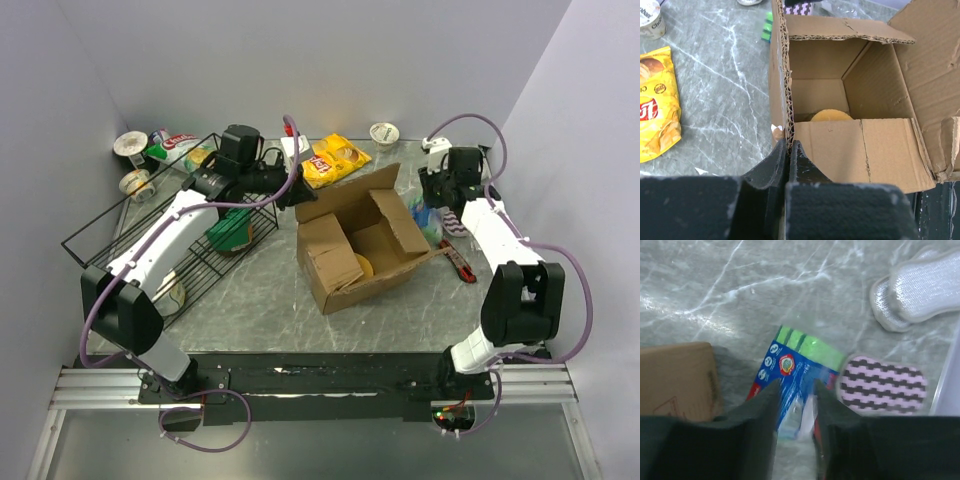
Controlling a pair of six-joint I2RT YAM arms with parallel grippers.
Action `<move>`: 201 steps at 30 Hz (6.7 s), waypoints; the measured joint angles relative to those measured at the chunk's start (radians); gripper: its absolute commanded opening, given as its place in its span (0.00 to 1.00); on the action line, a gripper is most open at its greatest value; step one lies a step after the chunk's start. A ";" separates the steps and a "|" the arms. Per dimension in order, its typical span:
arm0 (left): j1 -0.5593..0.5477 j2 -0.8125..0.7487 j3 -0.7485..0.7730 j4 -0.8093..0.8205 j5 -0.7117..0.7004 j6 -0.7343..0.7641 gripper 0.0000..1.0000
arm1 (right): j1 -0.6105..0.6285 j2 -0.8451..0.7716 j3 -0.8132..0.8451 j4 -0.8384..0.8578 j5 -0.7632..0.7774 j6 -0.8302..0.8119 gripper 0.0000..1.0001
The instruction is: Unpack the express box
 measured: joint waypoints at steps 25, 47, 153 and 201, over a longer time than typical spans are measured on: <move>0.002 0.002 0.000 0.004 0.002 -0.012 0.01 | 0.368 -0.295 0.201 -0.133 -0.435 -0.224 0.35; -0.003 -0.014 0.006 0.027 0.095 -0.085 0.01 | 0.602 -0.748 -0.470 -0.221 -0.264 -0.448 0.31; -0.013 -0.171 -0.307 0.309 0.026 -0.179 0.01 | 0.514 -0.285 -0.182 -0.338 -0.349 -0.397 0.00; 0.124 -0.294 -0.378 0.164 -0.062 -0.082 0.19 | 0.012 -0.320 -0.284 -0.291 -0.102 -0.166 0.82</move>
